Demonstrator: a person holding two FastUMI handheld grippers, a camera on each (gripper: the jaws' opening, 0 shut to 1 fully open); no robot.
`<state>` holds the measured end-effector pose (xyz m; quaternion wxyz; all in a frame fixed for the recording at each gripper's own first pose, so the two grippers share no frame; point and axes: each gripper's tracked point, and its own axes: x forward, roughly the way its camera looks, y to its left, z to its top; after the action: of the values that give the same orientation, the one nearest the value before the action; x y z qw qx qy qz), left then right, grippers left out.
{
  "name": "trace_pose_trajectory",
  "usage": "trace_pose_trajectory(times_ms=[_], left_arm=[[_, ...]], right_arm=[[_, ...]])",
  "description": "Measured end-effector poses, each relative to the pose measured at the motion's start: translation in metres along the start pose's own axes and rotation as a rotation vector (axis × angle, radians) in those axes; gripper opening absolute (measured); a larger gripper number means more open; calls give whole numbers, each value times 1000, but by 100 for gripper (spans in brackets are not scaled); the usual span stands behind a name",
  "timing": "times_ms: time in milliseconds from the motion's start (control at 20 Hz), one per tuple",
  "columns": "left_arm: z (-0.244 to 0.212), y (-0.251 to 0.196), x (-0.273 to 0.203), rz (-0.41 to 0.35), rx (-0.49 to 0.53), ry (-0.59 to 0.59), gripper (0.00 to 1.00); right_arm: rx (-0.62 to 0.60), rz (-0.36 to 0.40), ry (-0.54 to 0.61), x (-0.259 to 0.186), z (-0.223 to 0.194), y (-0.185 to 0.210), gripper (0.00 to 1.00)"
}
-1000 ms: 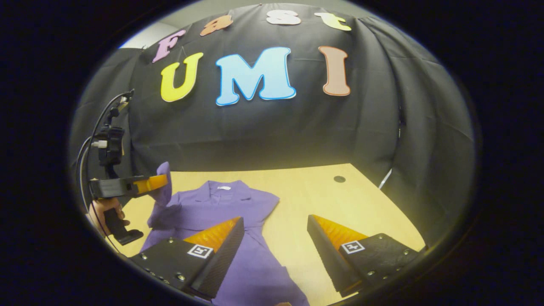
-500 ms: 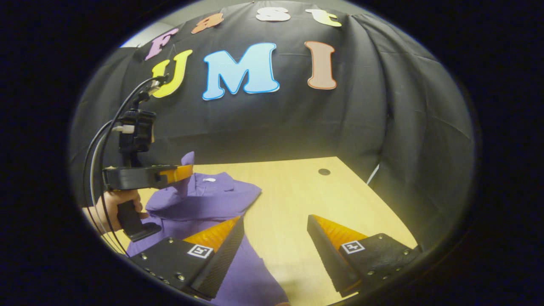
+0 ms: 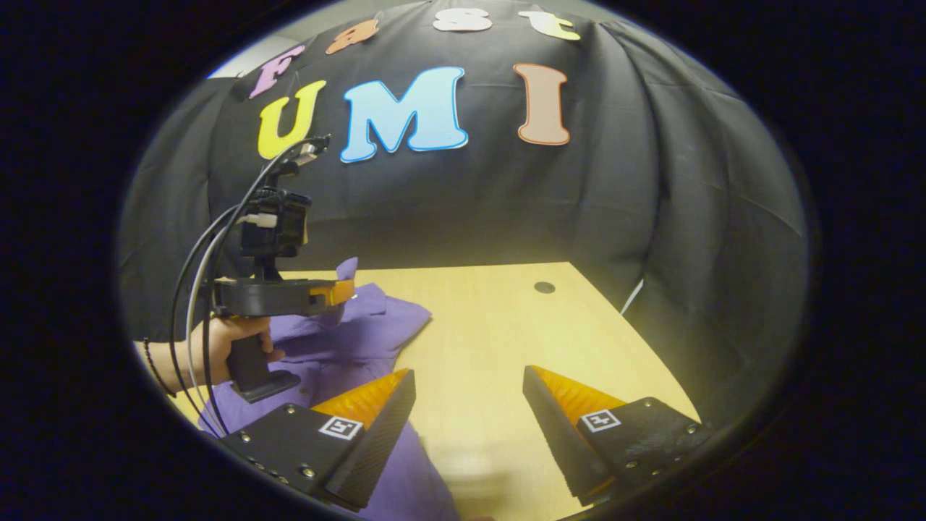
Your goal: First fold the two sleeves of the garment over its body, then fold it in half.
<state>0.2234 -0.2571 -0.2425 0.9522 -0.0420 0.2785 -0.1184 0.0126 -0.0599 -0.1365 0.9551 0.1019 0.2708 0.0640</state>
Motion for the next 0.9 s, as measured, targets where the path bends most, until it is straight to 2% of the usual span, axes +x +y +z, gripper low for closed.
trace_pose_trajectory(times_ms=[150, 250, 350, 400, 550, 650, 700, 800, 900], left_arm=[[-8, -4, 7, 9, 0, 18, 8], [-14, -11, 8, -20, -6, 33, 10], [-14, -14, 2, -50, -15, 30, 19], [-13, -17, -2, -65, -16, 25, 29], [-7, -13, -19, -78, -11, 8, 67], [-3, -5, -41, -80, -31, -6, 74], [-3, 3, -53, -78, -41, -11, 74], [-6, 21, -77, -64, -52, -20, 84], [-11, 40, -101, -39, -43, -35, 85]], right_arm=[[-12, 18, 4, -1, -3, 0, 94], [-25, 13, 4, -1, -3, 0, 94], [-20, 6, -3, -3, -1, 0, 93], [-14, 4, -6, -5, -2, 2, 94], [-12, 0, -8, -8, -2, 11, 94], [-21, 6, -3, -13, -7, 21, 94], [-23, 8, 2, -13, -10, 27, 94], [-27, 3, 1, -20, -16, 36, 94], [-33, 10, 5, -25, -25, 48, 94]])
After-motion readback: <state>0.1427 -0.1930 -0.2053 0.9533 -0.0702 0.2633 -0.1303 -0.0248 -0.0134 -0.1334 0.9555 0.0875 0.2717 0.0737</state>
